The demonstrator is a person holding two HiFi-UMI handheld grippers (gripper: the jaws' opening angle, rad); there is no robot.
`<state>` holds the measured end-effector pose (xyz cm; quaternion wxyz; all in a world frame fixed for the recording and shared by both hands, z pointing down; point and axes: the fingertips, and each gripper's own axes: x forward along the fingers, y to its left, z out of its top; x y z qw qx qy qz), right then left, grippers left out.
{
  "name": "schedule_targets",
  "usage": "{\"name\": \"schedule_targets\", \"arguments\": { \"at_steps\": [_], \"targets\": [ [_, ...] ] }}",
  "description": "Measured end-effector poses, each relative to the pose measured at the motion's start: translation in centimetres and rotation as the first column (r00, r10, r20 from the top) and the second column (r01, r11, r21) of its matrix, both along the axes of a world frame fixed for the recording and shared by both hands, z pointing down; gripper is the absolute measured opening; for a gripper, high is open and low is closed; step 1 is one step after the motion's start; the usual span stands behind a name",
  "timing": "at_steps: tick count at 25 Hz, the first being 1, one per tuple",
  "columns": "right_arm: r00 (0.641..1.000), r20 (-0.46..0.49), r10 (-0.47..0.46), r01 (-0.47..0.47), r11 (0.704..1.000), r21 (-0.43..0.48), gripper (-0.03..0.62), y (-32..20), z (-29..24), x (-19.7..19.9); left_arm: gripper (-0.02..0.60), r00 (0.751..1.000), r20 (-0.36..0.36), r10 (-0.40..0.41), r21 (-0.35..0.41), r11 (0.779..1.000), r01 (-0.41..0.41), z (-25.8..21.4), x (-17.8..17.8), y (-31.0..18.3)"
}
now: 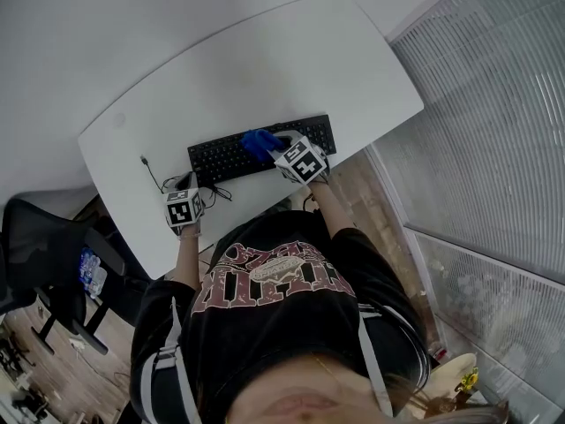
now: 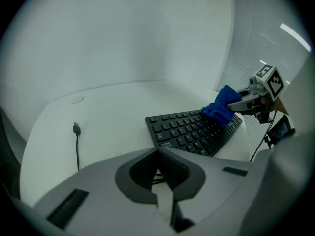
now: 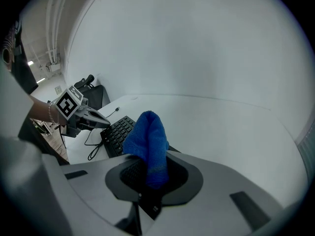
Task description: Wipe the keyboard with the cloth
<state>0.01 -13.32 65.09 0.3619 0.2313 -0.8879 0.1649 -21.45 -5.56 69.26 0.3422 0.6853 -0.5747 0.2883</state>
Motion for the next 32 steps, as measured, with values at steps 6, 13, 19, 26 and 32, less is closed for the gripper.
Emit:
{"name": "schedule_targets", "arguments": {
  "at_steps": [6,13,19,26,32],
  "targets": [
    [0.998,-0.014,0.054,-0.054,0.999,-0.001,0.057,-0.8,0.4,3.5,0.035,1.0,0.006,-0.005,-0.004,1.0,0.005,0.2,0.1,-0.1],
    [0.991,-0.022,0.131,-0.131,0.991,0.001,0.055,-1.4,0.6,7.2,0.035,1.0,0.015,-0.007,-0.006,1.0,0.007,0.2,0.2,-0.1],
    [0.981,-0.025,0.192,-0.192,0.981,0.012,0.055,-2.1,0.7,9.7,0.035,1.0,0.022,-0.012,-0.009,1.0,0.012,0.1,0.3,-0.2],
    [0.966,-0.034,0.256,-0.256,0.967,0.014,0.055,-2.6,1.0,12.4,0.035,0.999,0.029,-0.015,-0.013,1.0,0.016,0.3,0.3,-0.3],
    [0.948,-0.045,0.315,-0.314,0.949,0.021,0.055,-2.8,1.4,14.4,0.035,0.999,0.03,-0.017,-0.015,1.0,0.018,0.5,0.1,-0.2]
  ]
}}
